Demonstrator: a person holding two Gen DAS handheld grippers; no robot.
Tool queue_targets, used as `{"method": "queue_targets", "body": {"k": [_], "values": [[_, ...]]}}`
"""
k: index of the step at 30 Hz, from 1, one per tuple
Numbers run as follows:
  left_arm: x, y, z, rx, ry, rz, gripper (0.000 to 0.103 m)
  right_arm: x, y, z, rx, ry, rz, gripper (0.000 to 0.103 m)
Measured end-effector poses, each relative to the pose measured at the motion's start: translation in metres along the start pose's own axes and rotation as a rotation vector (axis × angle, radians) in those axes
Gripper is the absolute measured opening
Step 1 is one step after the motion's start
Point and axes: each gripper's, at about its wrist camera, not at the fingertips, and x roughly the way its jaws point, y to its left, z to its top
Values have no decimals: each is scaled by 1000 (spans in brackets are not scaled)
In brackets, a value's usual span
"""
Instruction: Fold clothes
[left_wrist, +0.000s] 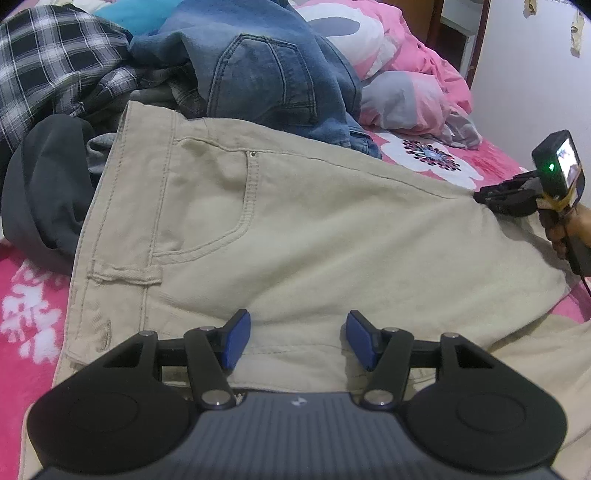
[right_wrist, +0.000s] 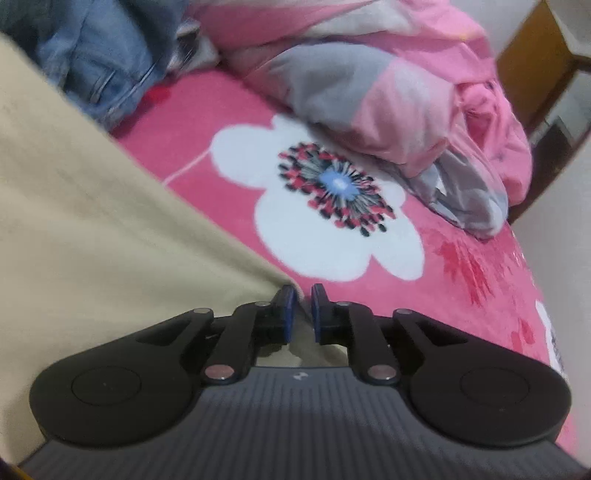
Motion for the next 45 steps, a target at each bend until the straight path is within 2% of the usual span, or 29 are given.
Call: {"method": "queue_targets", "body": {"k": [1, 2, 4, 7, 8, 10, 14, 15, 17, 18, 19, 21, 24, 28, 31, 33, 37, 40, 43, 45], "values": [[0, 1, 0, -1, 0, -4, 59, -4, -9, 2, 54, -3, 8, 23], [0, 2, 0, -1, -1, -7, 59, -8, -17, 4, 109, -5, 17, 34], [0, 1, 0, -1, -3, -6, 59, -29, -47, 7, 292, -57, 57, 39], [-1, -1, -2, 3, -13, 2, 59, -68, -77, 13, 510, -179, 114, 41], [-1, -2, -2, 7, -17, 5, 59, -78, -79, 17, 551, -205, 170, 41], [0, -4, -4, 14, -23, 10, 59, -86, -63, 30, 543, -204, 315, 41], [-1, -5, -6, 26, -33, 21, 59, -70, 29, 62, 348, -82, 647, 38], [-1, -5, -7, 27, -35, 22, 59, -58, 60, 68, 303, -33, 700, 38], [-1, -5, -7, 26, -35, 23, 59, -28, 108, 75, 244, 61, 716, 37], [0, -5, -8, 25, -35, 24, 59, -11, 130, 78, 217, 87, 670, 39], [0, -6, -8, 25, -34, 24, 59, -1, 139, 81, 210, 54, 642, 41], [0, -6, -6, 29, -30, 27, 59, 4, 134, 91, 258, 71, 653, 41], [0, -7, -6, 32, -27, 30, 60, -12, 100, 81, 364, 54, 665, 41], [1, -6, -6, 31, -28, 31, 60, -50, 13, 37, 518, -22, 598, 42], [1, -6, -6, 30, -28, 27, 60, -71, -83, -22, 703, -21, 404, 45], [1, -5, -5, 30, -26, 25, 60, -82, -159, -72, 848, 2, 209, 46], [2, -5, -4, 33, -23, 25, 60, -98, -288, -169, 1075, 50, -74, 50], [2, -7, -5, 37, -22, 32, 60, -96, -340, -214, 1175, 82, -162, 51], [2, -9, -5, 40, -24, 41, 61, -81, -358, -237, 1202, 124, -165, 51], [3, -10, -6, 46, -26, 48, 61, -67, -359, -246, 1193, 135, -134, 51]]}}
